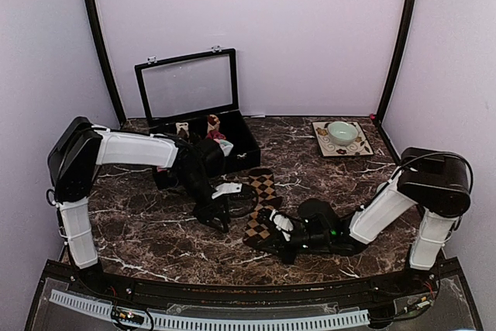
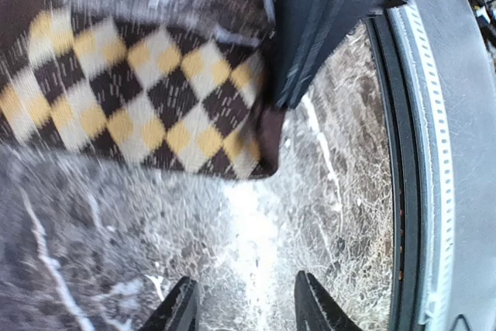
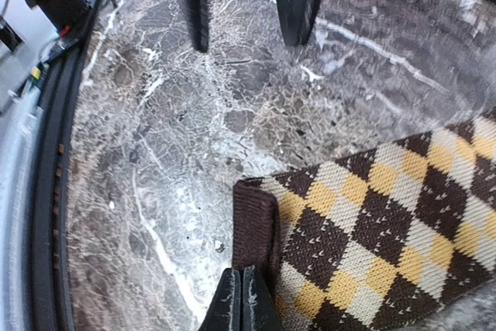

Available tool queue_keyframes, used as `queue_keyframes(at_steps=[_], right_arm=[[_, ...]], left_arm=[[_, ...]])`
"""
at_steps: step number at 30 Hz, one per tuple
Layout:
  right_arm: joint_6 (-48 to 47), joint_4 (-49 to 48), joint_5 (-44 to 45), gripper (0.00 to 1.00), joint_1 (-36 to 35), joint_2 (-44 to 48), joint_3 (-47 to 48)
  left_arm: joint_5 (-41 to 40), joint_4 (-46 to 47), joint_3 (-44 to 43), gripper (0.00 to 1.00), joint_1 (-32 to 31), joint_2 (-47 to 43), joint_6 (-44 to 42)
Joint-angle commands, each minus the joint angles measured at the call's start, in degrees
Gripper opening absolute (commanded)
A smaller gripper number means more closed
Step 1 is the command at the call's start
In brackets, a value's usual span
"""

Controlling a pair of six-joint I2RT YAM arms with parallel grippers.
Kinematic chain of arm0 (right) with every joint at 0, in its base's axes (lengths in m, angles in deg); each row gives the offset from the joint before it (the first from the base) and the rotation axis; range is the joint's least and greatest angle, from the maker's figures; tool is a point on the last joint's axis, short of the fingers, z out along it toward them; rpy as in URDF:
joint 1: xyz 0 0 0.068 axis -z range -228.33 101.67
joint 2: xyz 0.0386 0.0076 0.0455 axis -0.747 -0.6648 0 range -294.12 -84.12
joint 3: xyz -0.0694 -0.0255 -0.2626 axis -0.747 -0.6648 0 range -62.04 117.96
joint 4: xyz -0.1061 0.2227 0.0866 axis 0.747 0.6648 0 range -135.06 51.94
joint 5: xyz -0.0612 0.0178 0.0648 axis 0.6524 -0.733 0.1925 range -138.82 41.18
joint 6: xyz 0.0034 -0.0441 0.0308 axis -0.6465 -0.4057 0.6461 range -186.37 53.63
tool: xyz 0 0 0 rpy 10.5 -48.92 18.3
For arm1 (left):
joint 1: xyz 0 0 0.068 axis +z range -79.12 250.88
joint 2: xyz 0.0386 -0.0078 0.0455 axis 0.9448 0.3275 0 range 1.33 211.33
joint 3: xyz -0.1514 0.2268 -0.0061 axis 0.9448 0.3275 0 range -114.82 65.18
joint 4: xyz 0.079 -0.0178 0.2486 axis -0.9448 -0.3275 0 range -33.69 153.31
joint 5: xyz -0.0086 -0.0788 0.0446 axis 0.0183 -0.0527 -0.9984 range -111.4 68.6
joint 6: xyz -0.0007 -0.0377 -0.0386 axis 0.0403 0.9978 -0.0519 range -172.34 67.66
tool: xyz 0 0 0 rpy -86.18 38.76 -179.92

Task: Roll the socks
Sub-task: Roll the sock at the center of the board.

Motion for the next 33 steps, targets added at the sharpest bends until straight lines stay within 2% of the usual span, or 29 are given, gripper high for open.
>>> queue_keyframes(at_steps=[1, 7, 13, 15, 21, 27, 33], right_arm=[[9.59, 13.07, -16.69, 0.00, 3.29, -5.17, 0.95], [13.67, 19.28, -23.95, 0.00, 5.07, -8.84, 5.71], [19.16, 24.33, -28.31, 0.00, 8.13, -14.23, 10.11], [19.97, 26.75, -28.45, 0.00, 8.47, -15.40, 11.38], [23.40, 25.51, -28.83, 0.00, 9.57, -15.83, 11.39], [23.90, 28.46, -27.64, 0.00, 9.81, -17.22, 12.82], [24.84, 28.94, -26.12, 0.00, 10.05, -17.19, 12.21]], left_arm=[[-0.73, 7.83, 3.48, 0.44, -1.72, -5.59, -4.80], [-4.50, 14.05, 8.21, 0.42, -8.59, -8.23, -8.15], [-8.55, 16.90, 9.40, 0.42, -11.21, -7.99, -11.15], [-10.28, 19.13, 11.31, 0.42, -12.06, -8.80, -11.81], [-14.29, 23.36, 15.61, 0.41, -14.17, -9.56, -13.27], [-16.78, 26.47, 16.56, 0.36, -14.85, -9.52, -12.91], [-17.56, 25.77, 15.49, 0.33, -16.13, -8.12, -11.58]])
